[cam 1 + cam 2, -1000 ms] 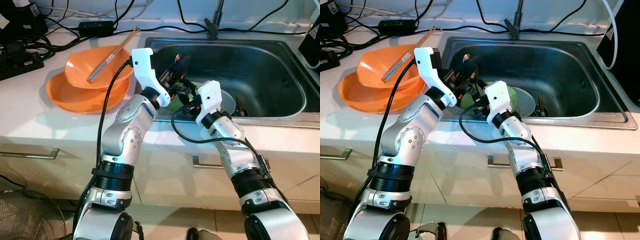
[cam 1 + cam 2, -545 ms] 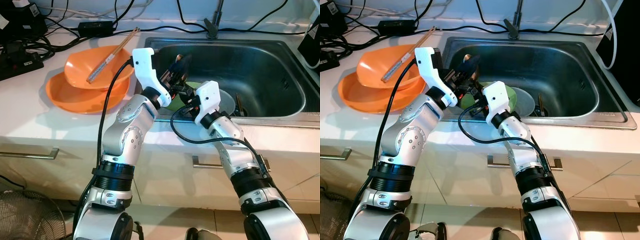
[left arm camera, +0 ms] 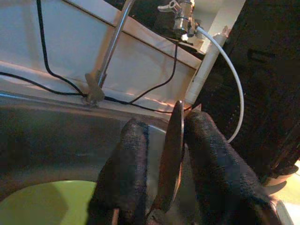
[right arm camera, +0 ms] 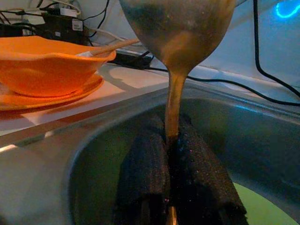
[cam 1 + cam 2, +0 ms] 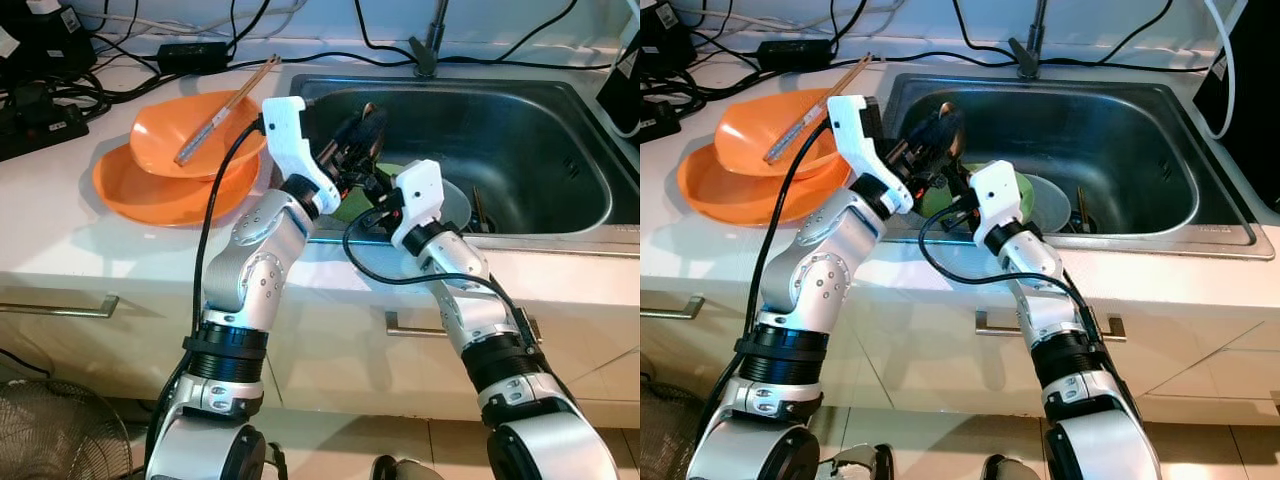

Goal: Kitchen organization

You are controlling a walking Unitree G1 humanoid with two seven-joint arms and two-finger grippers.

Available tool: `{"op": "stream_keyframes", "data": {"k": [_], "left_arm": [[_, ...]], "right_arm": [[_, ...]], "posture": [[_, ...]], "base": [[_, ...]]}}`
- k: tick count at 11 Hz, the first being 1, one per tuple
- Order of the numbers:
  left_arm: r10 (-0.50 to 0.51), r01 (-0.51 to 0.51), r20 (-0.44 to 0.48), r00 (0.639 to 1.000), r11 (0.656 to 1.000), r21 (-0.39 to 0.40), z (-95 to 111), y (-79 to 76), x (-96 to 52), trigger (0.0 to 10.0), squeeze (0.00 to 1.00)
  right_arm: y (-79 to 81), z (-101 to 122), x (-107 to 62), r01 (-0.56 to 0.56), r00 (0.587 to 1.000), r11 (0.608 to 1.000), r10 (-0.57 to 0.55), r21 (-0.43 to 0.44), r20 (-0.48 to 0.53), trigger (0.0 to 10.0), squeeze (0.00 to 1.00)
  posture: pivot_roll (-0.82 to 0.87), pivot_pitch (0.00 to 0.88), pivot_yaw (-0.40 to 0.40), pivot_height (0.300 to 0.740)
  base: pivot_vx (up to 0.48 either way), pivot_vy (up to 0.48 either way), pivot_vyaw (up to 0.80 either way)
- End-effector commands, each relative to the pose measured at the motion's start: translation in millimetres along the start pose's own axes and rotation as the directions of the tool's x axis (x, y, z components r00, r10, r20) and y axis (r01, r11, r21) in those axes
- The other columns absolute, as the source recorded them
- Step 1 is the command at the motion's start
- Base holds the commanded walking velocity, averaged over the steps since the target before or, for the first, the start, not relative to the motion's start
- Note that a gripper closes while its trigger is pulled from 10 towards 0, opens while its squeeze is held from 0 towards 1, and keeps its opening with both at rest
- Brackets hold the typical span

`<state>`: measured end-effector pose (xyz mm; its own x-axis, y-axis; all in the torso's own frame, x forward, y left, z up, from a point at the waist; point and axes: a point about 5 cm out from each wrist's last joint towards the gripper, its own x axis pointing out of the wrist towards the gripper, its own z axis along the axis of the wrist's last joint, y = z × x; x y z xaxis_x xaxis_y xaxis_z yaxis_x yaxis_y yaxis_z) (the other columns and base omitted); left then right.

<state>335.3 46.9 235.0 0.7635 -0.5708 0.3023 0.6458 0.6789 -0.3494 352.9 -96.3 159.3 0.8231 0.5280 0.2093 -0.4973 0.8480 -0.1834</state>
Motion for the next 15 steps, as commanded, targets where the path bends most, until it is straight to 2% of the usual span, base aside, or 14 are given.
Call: {"op": "stream_keyframes", "data": {"k": [1, 2, 4, 6, 7, 8, 9, 10, 13, 15], "left_arm": [[0.017, -0.017, 0.010, 1.000, 1.000, 0.004, 1.8, 2.3, -1.9, 10.0, 1.00], [0.034, -0.034, 0.034, 0.999, 0.999, -0.009, 6.5, 6.1, -4.0, 10.0, 0.00], [0.055, -0.051, 0.055, 0.997, 0.996, -0.070, 12.1, 14.9, -14.7, 10.0, 0.00], [0.064, -0.060, 0.047, 0.997, 0.995, -0.083, 10.1, 21.1, -25.3, 10.0, 0.00], [0.076, -0.074, 0.035, 0.996, 0.995, -0.063, 9.3, 24.7, -30.6, 10.0, 0.00], [0.101, -0.099, -0.028, 0.994, 0.993, 0.069, 0.9, 30.9, -37.5, 10.0, 0.00], [0.108, -0.096, -0.082, 0.991, 0.985, 0.146, -8.6, 32.8, -40.9, 10.0, 0.00], [0.116, -0.096, -0.111, 0.987, 0.981, 0.166, -16.2, 33.6, -42.9, 10.0, 0.00], [0.148, -0.096, -0.212, 0.966, 0.967, 0.236, -41.8, 37.0, -48.8, 10.0, 0.00], [0.155, -0.086, -0.264, 0.952, 0.963, 0.255, -52.9, 37.1, -53.7, 10.0, 0.00]], "right_arm": [[-3.1, -5.3, -2.2, 0.022, 1.000, 0.999, -0.021, 0.027, -0.018, 0.0, 0.00], [-4.2, -5.1, -1.8, 0.026, 1.000, 0.999, -0.026, 0.027, -0.018, 0.0, 0.00], [-9.9, -6.2, -1.5, 0.056, 0.998, 0.998, -0.055, 0.024, -0.027, 0.0, 0.00], [-19.4, -6.1, -0.3, 0.095, 0.995, 0.995, -0.095, 0.013, -0.039, 0.0, 0.00], [-26.5, -5.2, 0.7, 0.125, 0.991, 0.992, -0.124, 0.010, -0.044, 0.0, 0.00], [-36.7, -4.1, 2.6, 0.159, 0.985, 0.987, -0.159, -0.008, -0.063, 0.0, 0.00], [-44.7, -4.7, 4.1, 0.190, 0.977, 0.981, -0.193, -0.033, -0.096, 9.6, 0.00], [-50.7, -4.4, 5.0, 0.215, 0.970, 0.976, -0.217, -0.030, -0.109, 10.0, 0.00], [-65.4, 0.1, 12.6, 0.292, 0.943, 0.955, -0.295, -0.040, -0.155, 10.0, 0.00], [-72.6, -10.1, 10.2, 0.365, 0.896, 0.931, -0.355, -0.012, -0.265, 10.0, 0.00]], "posture": [[0.11, 0.093, 0.028, 0.740], [0.11, 0.094, 0.028, 0.740], [0.11, 0.095, 0.028, 0.740], [0.12, 0.095, 0.026, 0.740], [0.12, 0.095, 0.024, 0.740], [0.12, 0.093, 0.020, 0.740], [0.12, 0.091, 0.019, 0.740], [0.12, 0.091, 0.019, 0.740], [0.12, 0.094, 0.018, 0.740], [0.13, 0.097, 0.013, 0.740]], "base": [[0.000, 0.000, 0.00], [0.000, 0.000, 0.00], [0.000, 0.000, 0.00], [0.000, 0.000, 0.00], [0.000, 0.000, 0.00], [0.000, 0.000, 0.00], [0.000, 0.000, 0.00], [0.000, 0.000, 0.00], [0.000, 0.000, 0.00], [0.000, 0.000, 0.00]]}}
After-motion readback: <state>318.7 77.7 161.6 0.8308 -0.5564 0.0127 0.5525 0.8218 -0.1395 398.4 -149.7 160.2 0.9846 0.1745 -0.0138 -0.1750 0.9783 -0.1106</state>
